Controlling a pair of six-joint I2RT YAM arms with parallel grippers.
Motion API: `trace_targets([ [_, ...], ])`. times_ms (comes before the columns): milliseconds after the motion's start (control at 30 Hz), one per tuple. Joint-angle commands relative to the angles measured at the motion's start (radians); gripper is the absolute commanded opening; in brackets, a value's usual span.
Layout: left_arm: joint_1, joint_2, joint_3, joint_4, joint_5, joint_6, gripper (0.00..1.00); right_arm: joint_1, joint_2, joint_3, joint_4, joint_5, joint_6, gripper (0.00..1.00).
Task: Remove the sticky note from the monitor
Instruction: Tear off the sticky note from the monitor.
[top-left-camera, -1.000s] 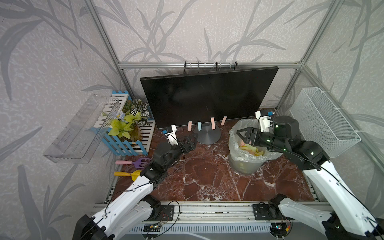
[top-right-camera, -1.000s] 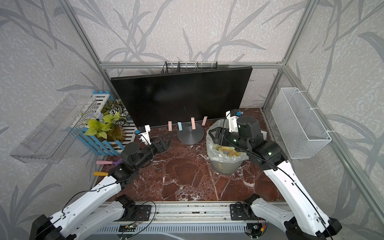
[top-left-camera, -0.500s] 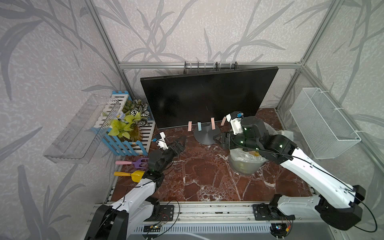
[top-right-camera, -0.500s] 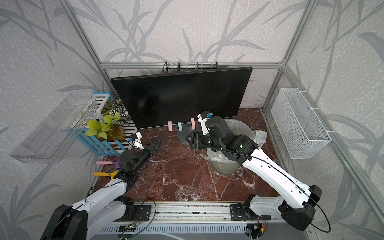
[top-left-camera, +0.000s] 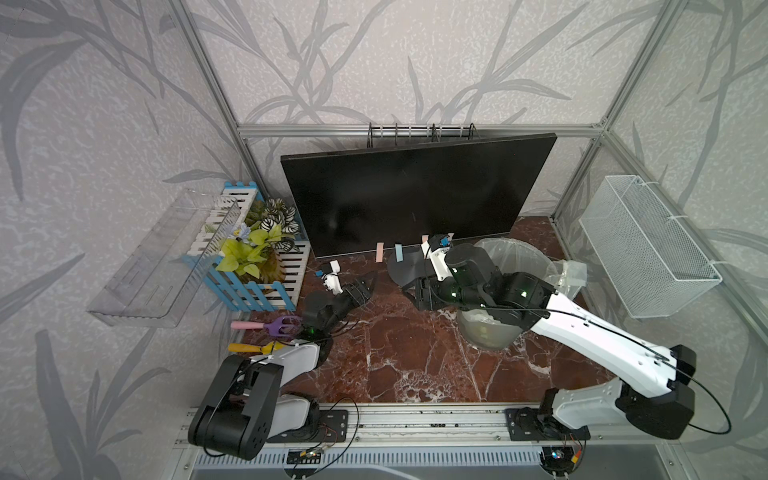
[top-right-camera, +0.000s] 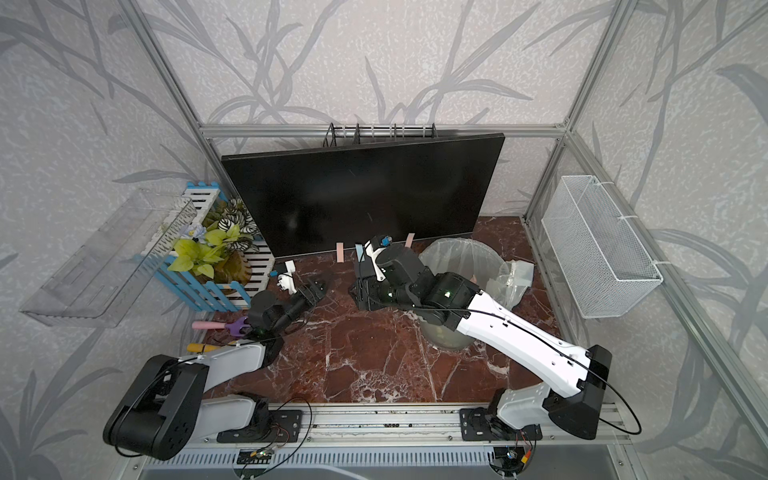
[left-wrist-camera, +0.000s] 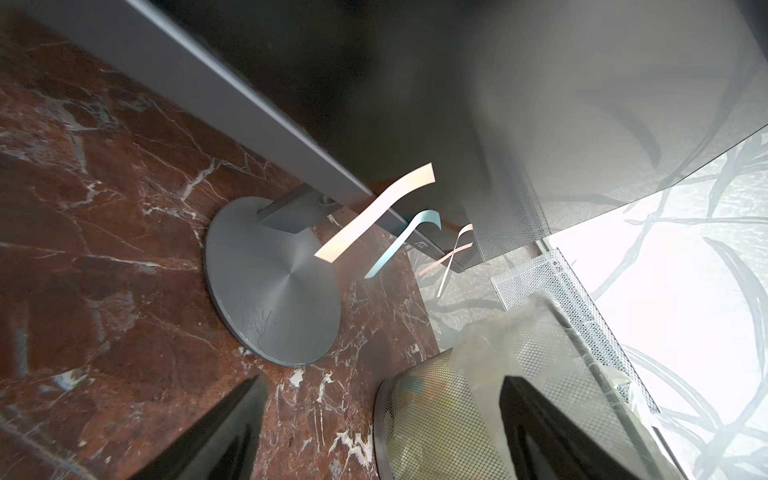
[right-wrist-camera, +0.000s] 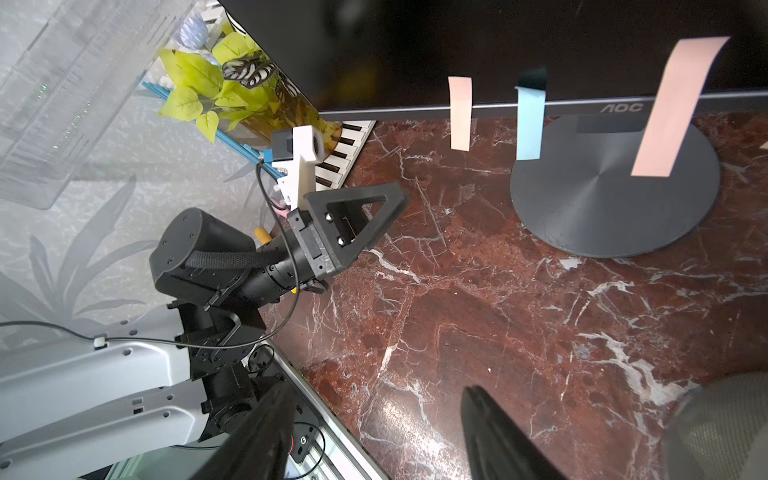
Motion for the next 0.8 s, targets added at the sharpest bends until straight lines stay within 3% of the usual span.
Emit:
trace_targets([
  [0, 0.005, 0.050, 0.043, 0.100, 0.044, 0.035, 0.91, 0.011, 0.004, 0.036, 0.028, 0.030, -0.015, 0.68],
  [333, 0.006, 0.197, 0.088, 0.225, 0.050, 0.048, 0.87, 0.017, -0.001, 0.020, 0.026, 0.053, -0.006, 0.68],
  [767, 0.005, 0.321, 0.185, 0.248, 0.072, 0.066, 0.80, 0.017, -0.017, 0.012, -0.001, 0.080, -0.008, 0.68],
])
